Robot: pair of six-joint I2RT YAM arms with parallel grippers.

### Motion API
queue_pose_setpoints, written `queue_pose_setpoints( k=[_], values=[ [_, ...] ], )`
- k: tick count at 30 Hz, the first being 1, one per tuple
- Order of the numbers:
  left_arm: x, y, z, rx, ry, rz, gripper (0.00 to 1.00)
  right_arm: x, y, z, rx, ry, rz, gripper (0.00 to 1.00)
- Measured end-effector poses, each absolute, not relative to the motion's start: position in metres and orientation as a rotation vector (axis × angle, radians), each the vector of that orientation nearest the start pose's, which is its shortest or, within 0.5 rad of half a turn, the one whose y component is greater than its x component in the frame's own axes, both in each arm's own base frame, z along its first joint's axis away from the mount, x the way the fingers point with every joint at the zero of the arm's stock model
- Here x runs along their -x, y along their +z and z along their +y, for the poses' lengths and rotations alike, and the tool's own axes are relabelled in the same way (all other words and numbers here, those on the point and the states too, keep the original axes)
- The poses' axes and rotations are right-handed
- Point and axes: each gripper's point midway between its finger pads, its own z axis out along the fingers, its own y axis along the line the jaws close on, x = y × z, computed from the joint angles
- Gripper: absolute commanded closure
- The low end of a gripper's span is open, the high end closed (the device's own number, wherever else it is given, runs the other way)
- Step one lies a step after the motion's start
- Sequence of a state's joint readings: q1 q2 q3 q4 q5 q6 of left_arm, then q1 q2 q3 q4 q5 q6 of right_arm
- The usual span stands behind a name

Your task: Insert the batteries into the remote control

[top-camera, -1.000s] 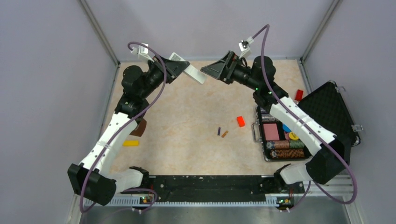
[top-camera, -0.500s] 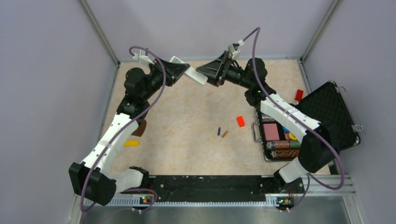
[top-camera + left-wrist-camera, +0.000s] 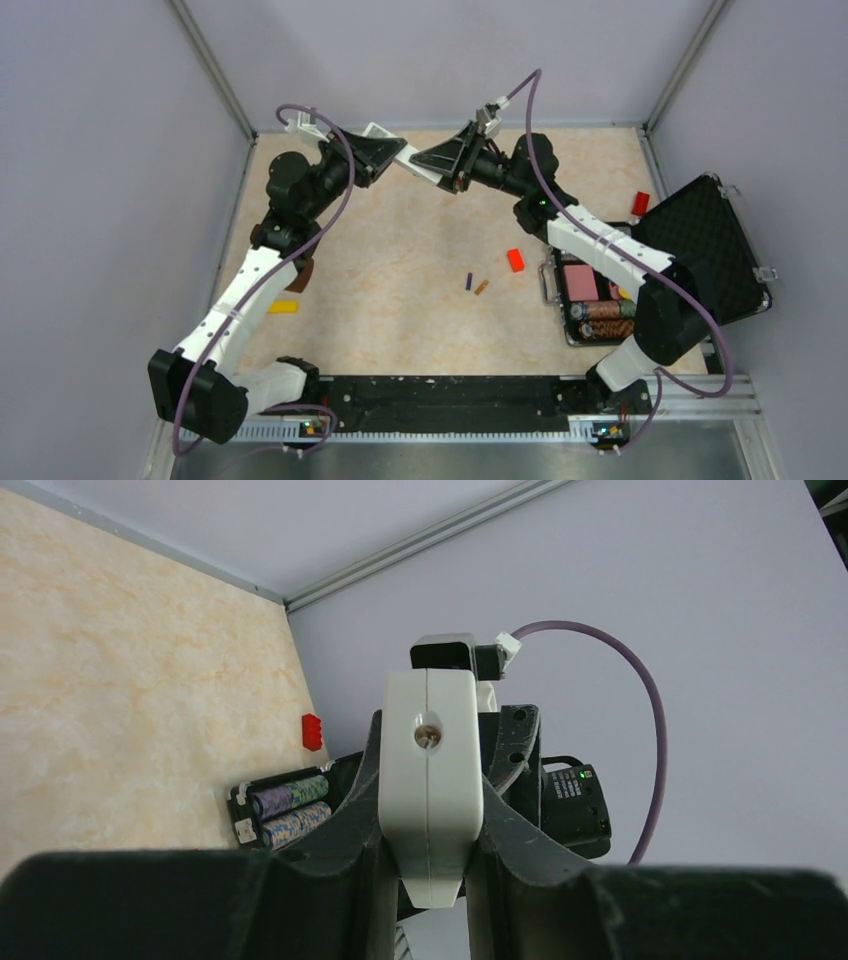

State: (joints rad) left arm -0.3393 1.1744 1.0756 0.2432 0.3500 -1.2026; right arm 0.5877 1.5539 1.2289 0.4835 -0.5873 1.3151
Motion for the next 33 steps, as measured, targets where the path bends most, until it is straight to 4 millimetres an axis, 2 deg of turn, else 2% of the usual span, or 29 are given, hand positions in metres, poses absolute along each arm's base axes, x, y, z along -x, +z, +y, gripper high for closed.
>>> queue_pose_setpoints(
  k=[2,7,11,17,25,28,30,33],
  values=[
    [-0.337,0.407,-0.221,0.370,-1.474,1.582,1.00,-0.312,0.371,0.367,-0.059,1.901,1.789,0.52],
    [-0.335,0.399,-0.220,0.375,-1.476,1.576,1.00,-0.309,0.370,0.369,-0.068,1.922,1.777,0.71],
    [-0.331,0.400,-0.217,0.388,-1.514,1.536,1.00,-0.304,0.373,0.369,-0.051,1.959,1.752,0.79],
    [-0.325,0.408,-0.214,0.374,-1.527,1.491,1.00,-0.298,0.382,0.369,-0.020,1.997,1.708,0.86],
    [-0.324,0.405,-0.213,0.353,-1.500,1.508,1.00,-0.295,0.379,0.368,0.002,2.007,1.688,0.91],
    [-0.324,0.404,-0.213,0.345,-1.490,1.529,1.00,-0.294,0.377,0.368,0.003,2.007,1.686,0.85],
    [-0.324,0.403,-0.213,0.340,-1.488,1.536,1.00,-0.294,0.377,0.368,0.002,2.006,1.687,0.62],
    [-0.326,0.399,-0.210,0.318,-1.452,1.554,1.00,-0.296,0.368,0.370,-0.011,1.984,1.735,0.46]
  ],
)
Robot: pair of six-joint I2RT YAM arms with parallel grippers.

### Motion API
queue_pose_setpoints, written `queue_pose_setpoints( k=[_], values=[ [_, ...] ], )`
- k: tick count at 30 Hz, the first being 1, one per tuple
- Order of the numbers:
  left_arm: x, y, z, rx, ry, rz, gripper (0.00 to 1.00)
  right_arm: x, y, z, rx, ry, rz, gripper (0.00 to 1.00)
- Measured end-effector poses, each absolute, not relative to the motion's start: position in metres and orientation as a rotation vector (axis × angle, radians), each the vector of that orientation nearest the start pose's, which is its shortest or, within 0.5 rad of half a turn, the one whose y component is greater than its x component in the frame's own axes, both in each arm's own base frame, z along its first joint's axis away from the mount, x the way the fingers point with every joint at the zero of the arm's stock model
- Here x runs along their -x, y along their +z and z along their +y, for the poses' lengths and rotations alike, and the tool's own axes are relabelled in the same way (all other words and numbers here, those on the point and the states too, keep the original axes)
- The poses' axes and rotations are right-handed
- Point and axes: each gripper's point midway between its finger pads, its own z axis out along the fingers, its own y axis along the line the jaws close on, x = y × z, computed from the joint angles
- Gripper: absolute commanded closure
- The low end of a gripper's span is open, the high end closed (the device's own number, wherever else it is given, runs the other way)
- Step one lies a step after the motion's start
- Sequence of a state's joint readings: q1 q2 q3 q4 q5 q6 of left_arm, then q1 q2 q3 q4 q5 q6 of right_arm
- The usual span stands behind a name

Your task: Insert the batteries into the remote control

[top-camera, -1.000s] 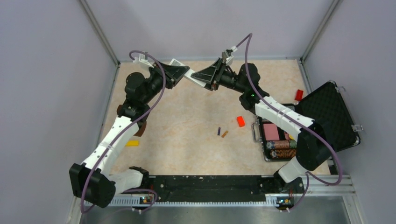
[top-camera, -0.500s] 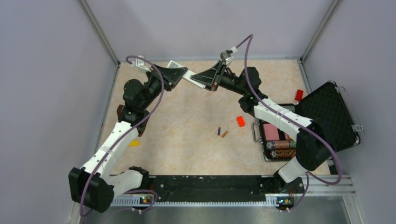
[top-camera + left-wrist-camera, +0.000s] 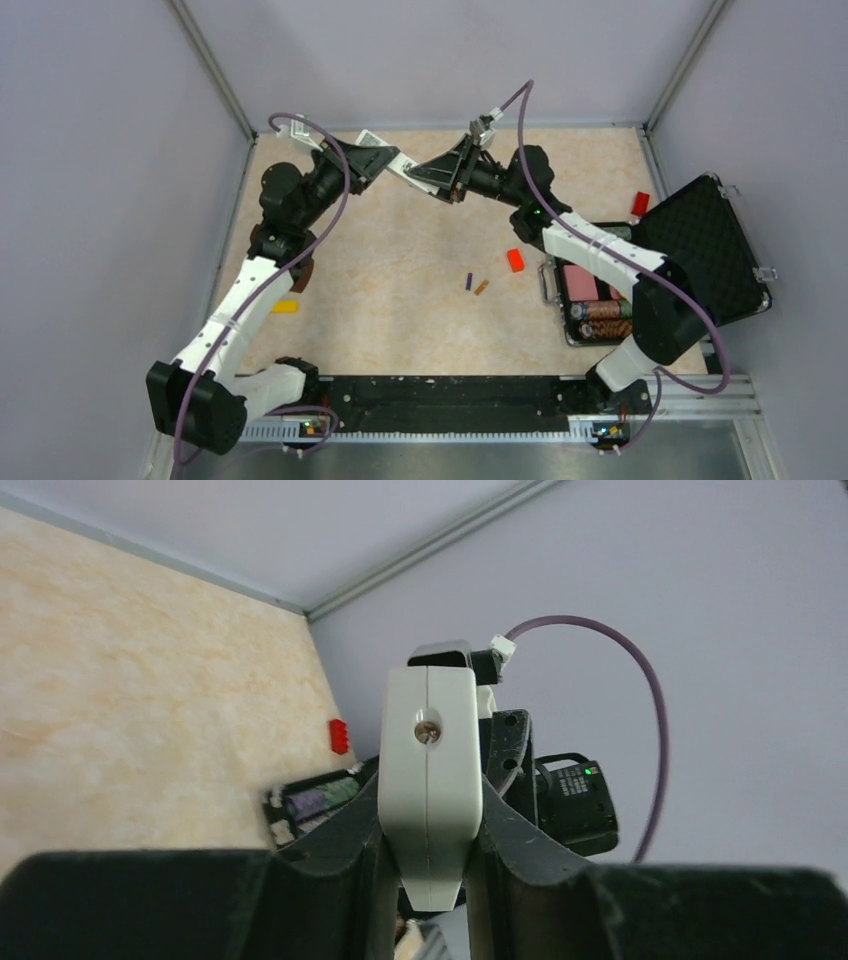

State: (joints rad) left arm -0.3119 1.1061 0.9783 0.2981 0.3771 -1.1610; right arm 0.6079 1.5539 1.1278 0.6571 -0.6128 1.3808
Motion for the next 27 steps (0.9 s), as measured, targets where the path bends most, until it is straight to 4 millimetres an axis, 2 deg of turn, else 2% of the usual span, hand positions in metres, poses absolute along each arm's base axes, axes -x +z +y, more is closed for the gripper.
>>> queue_pose_setpoints(
  k=[4,9,13,19,24,27],
  values=[
    [-0.339,0.387,-0.202,0.305,-1.359,1.584,1.00,-0.309,0.337,0.377,-0.078,1.921,1.875,0.38],
    [-0.356,0.350,-0.199,0.319,-1.262,1.689,1.00,-0.324,0.299,0.384,-0.168,1.884,1.991,0.37],
    [-0.362,0.330,-0.199,0.313,-1.210,1.747,1.00,-0.329,0.282,0.387,-0.212,1.875,2.039,0.37],
    [-0.364,0.314,-0.196,0.250,-1.128,1.789,1.00,-0.331,0.263,0.385,-0.272,1.837,2.119,0.37],
    [-0.369,0.298,-0.193,0.220,-1.059,1.825,1.00,-0.333,0.241,0.383,-0.325,1.795,2.201,0.36],
    [-0.371,0.288,-0.193,0.217,-1.042,1.845,1.00,-0.338,0.226,0.382,-0.359,1.769,2.234,0.39]
  ],
)
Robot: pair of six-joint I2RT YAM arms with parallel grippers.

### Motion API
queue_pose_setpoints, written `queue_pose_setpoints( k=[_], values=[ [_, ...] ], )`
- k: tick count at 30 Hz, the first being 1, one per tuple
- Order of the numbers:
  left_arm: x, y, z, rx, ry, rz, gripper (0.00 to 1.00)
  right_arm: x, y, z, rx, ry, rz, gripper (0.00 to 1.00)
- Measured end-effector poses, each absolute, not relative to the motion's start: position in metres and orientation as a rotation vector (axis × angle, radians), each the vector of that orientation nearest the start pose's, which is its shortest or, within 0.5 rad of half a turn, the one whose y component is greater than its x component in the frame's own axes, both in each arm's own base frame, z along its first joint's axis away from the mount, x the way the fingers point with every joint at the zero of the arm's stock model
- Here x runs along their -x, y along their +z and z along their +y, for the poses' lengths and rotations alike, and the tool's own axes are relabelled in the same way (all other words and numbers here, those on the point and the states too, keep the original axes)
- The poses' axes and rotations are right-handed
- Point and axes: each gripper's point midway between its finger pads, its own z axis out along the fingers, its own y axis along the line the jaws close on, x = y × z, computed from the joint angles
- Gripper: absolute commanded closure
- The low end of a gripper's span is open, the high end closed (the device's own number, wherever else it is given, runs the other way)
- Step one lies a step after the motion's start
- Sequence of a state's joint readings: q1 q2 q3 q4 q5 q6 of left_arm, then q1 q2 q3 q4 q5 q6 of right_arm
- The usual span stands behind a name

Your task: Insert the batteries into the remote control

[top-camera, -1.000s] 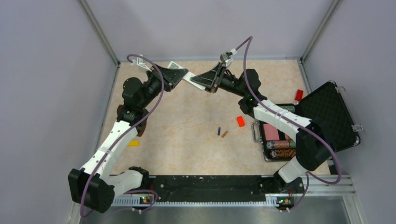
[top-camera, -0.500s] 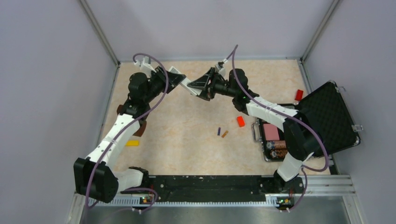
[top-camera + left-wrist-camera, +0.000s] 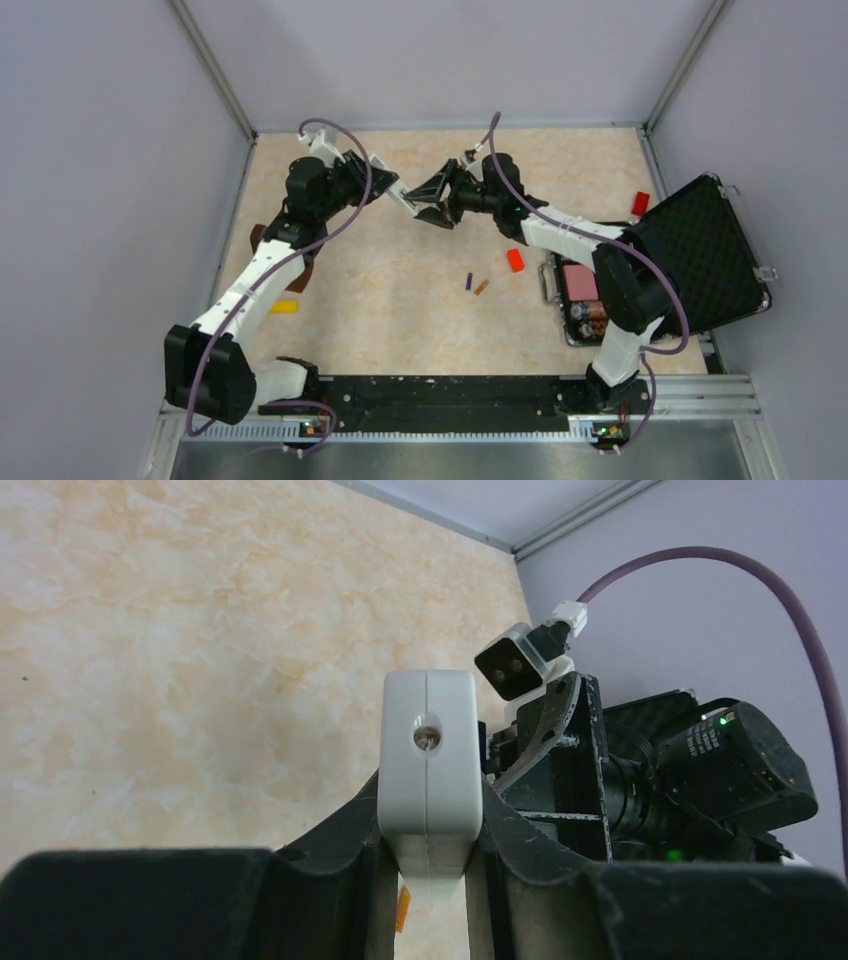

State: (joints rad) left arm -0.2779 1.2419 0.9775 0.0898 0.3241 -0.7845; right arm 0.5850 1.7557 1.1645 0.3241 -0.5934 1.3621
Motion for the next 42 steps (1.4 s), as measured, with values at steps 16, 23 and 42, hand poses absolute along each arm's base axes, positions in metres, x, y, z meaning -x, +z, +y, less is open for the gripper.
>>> queue_pose_setpoints(
  k=[16,23,42],
  values=[
    [-0.380,0.146,-0.165,0.350,-0.717,2.158,1.00,-0.364,0.120,0.354,-0.564,1.414,2.453,0.39],
    [-0.379,0.134,-0.150,0.382,-0.602,2.183,1.00,-0.362,0.075,0.319,-0.521,1.072,2.556,0.36],
    [-0.346,0.164,-0.202,0.013,-0.978,2.093,1.00,-0.299,0.089,0.222,-0.220,0.430,2.581,0.49]
  ],
)
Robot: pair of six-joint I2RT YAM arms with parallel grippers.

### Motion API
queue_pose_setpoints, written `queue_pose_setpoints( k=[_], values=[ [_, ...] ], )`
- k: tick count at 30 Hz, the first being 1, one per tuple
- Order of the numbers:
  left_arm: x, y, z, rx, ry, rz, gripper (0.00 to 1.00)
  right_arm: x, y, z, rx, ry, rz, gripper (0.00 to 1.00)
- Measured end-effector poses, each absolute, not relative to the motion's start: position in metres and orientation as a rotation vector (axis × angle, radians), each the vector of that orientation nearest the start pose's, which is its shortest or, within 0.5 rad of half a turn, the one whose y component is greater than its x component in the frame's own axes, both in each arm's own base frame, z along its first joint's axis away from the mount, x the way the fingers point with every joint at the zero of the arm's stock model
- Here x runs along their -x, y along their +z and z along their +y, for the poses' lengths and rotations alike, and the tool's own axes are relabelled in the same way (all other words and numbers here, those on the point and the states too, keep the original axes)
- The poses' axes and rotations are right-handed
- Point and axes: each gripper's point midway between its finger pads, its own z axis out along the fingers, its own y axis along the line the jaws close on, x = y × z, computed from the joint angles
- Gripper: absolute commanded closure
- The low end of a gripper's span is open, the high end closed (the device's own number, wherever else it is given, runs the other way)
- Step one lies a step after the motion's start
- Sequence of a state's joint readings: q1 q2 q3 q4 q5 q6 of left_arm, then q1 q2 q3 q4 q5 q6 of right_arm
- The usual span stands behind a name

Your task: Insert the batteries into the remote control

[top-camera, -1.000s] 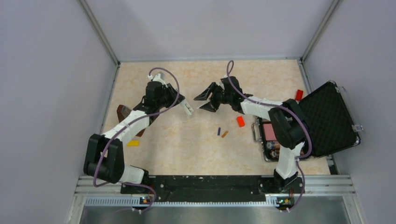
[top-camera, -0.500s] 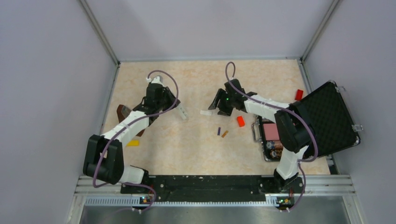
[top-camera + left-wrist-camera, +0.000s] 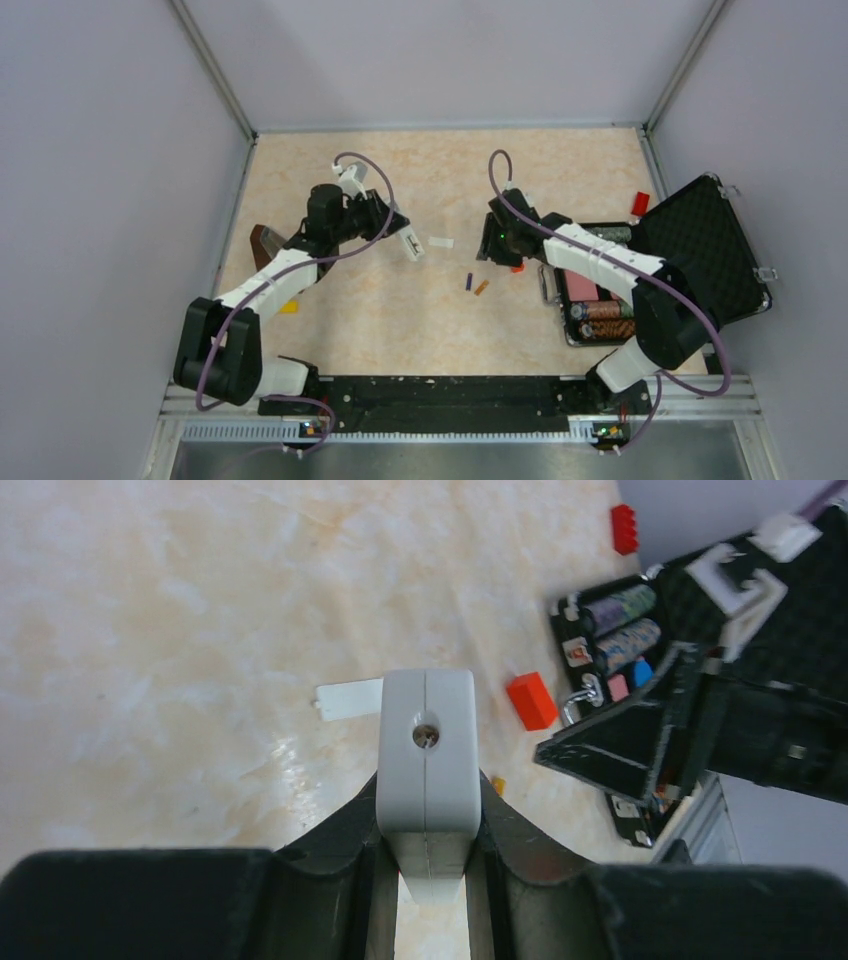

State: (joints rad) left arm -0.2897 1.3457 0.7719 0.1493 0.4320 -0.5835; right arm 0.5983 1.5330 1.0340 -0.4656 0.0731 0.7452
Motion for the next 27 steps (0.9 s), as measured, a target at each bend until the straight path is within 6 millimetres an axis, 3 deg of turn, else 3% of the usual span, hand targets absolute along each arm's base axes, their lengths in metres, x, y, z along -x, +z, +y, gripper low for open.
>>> queue_pose_setpoints(
  k=[6,10,14,21,27],
  values=[
    [-0.333,0.190,-0.220,-0.175,-1.113,1.977,1.00,-0.271,0.061,0.213,-0.262,0.329,2.651,0.47],
    [-0.327,0.203,-0.220,-0.254,-1.104,1.925,1.00,-0.263,0.051,0.210,-0.324,0.308,2.666,0.54],
    [-0.322,0.214,-0.216,-0.286,-1.071,1.893,1.00,-0.263,0.045,0.216,-0.420,0.330,2.667,0.61],
    [-0.317,0.229,-0.210,-0.294,-1.028,1.855,1.00,-0.263,0.031,0.222,-0.564,0.342,2.671,0.63],
    [-0.313,0.226,-0.203,-0.277,-0.990,1.866,1.00,-0.259,0.023,0.227,-0.605,0.332,2.683,0.74]
  ],
)
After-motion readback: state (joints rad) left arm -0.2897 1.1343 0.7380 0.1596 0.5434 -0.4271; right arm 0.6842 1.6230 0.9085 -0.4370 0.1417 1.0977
